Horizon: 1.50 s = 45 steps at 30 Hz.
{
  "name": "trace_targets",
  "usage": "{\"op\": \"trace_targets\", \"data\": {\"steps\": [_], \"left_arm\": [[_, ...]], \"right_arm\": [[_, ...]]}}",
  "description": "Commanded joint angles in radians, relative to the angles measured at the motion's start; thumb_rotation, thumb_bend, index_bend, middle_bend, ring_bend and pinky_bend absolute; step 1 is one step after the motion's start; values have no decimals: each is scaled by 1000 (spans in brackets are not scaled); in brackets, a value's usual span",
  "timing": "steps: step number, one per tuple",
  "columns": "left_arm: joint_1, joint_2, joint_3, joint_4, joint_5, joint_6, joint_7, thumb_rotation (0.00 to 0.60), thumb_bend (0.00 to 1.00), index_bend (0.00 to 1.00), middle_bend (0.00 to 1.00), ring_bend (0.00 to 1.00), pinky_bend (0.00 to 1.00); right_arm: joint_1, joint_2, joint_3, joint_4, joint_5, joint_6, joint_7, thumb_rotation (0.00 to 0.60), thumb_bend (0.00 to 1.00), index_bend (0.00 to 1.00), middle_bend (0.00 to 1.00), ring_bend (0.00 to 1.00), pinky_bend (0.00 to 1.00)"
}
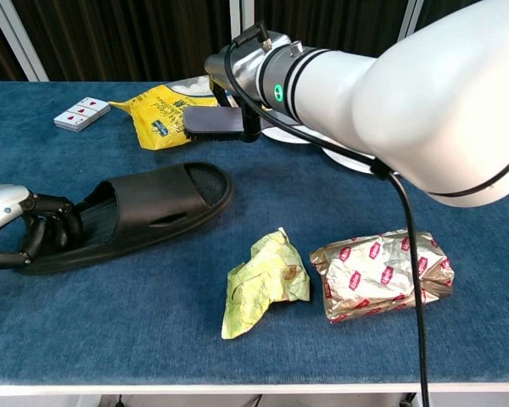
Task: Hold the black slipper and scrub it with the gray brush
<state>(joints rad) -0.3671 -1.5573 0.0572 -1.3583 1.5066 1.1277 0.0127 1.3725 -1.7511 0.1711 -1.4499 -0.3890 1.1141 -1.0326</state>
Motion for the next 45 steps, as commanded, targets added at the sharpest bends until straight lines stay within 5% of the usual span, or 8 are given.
{"op": "trace_targets", "data": {"steps": [1,10,19,26,37,45], "left_arm": [[1,-2,0,1,5,7,1,600,837,434,503,384,486],[28,4,-26,2,121,212,-89,600,734,335,282,353,496],[83,39,-97,-12,126,405,-90,600,526,155,231,245,371],[107,51,-110,-5,94,423,-120,600,299,141,228,229,338],[102,48,-98,18,102,396,-138,600,289,142,236,229,337],[105,47,-97,28,94,386,-150,600,288,142,236,229,336]], "right_arm": [[-68,96,-23,-131,-70,50,38,600,625,906,654,635,783],[-242,337,-173,-438,-264,135,115,600,619,905,653,634,783],[-384,453,-295,-490,-269,101,198,600,617,905,655,634,783],[-426,463,-318,-439,-207,31,210,600,613,868,638,633,782],[-353,437,-281,-440,62,0,48,600,613,794,601,633,782],[-333,394,-266,-411,114,14,6,600,604,744,559,615,748]]}}
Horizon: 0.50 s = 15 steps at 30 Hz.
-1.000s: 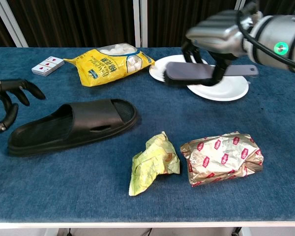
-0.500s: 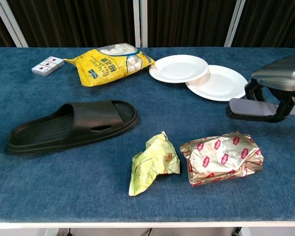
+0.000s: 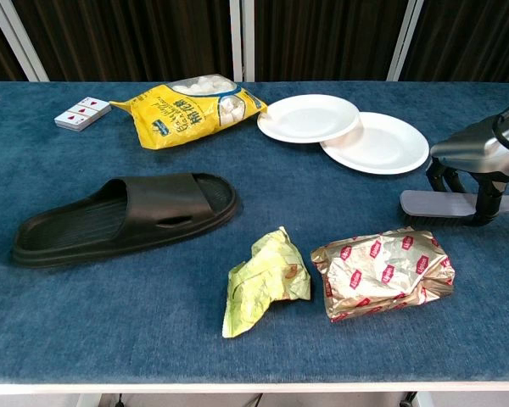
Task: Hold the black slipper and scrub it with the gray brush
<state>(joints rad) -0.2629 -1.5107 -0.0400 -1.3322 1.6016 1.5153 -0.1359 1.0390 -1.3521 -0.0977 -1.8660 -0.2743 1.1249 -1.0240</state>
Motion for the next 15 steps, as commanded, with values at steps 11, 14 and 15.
{"op": "trace_targets", "data": {"steps": [11,14,15], "left_arm": [[-3,-3,5,12,2,-16,-17,600,277,142,235,229,336],[-4,-3,6,10,1,-21,-13,600,277,142,235,228,337],[-4,-2,6,8,0,-23,-11,600,277,142,235,226,336]], "right_arm": [[-5,15,5,-9,-12,-16,7,600,335,358,308,304,483],[-8,21,6,-11,-21,-25,15,600,306,258,239,224,403],[-9,22,5,-11,-25,-26,18,600,299,225,215,201,377]]}}
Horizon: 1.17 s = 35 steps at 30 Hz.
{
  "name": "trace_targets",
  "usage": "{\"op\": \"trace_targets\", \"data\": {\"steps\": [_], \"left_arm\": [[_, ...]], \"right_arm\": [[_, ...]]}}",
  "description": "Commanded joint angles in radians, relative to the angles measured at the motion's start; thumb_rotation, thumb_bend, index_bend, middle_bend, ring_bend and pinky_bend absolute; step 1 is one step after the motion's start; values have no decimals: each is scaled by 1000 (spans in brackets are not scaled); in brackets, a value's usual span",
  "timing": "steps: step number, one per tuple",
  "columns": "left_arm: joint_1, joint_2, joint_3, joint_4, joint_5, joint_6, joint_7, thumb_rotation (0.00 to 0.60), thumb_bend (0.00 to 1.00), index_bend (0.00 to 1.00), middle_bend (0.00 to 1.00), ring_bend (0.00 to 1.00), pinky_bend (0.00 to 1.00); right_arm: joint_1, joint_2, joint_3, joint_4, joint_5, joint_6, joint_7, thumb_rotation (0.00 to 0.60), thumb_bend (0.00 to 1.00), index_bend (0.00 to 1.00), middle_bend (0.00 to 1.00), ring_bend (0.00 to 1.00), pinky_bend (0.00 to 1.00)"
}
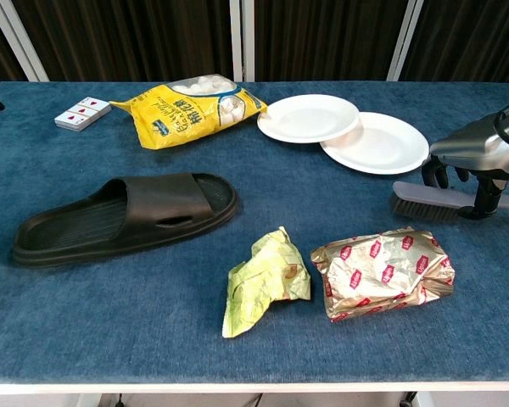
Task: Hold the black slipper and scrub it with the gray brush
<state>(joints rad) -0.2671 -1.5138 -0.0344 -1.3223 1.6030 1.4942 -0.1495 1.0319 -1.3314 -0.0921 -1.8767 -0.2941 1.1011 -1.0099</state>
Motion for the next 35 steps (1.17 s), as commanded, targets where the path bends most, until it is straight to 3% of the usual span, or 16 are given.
{"op": "trace_targets", "data": {"steps": [1,9,14,17,19,22,24,27,30,35], "left_arm": [[0,2,1,-4,-2,-4,4,600,277,142,235,224,337],[1,10,0,-15,-3,-5,11,599,277,142,235,222,336],[5,13,-3,-18,-1,5,19,592,277,142,235,222,336],[12,17,-7,-19,-10,12,36,590,277,142,235,222,336],[18,24,-12,-23,-23,12,67,586,276,142,234,220,333],[32,44,-18,-54,-63,-2,123,574,254,142,225,203,327],[43,71,-18,-94,-96,-18,166,526,230,142,219,189,321],[62,112,-14,-142,-132,-27,245,443,203,142,210,181,314],[88,147,-5,-186,-167,-22,336,338,181,142,189,166,298],[135,153,0,-190,-176,43,408,161,171,141,145,131,253]], "right_arm": [[-2,2,0,0,-9,-3,5,600,295,205,199,186,358],[-12,17,-2,-16,-37,-1,26,600,262,136,145,136,295],[-47,75,-7,-95,-119,68,68,600,214,46,84,49,227],[-132,129,-39,-175,-280,192,143,600,190,0,20,0,162],[-230,158,-78,-209,-443,307,236,600,181,0,1,0,137],[-407,168,-152,-170,-696,475,428,600,176,0,0,0,94],[-532,153,-196,-85,-813,576,561,600,176,0,0,0,54],[-677,107,-219,79,-909,661,758,600,176,0,0,0,3],[-783,61,-213,228,-930,690,890,600,176,0,0,0,0],[-866,19,-175,372,-957,696,958,600,176,0,0,0,0]]}}
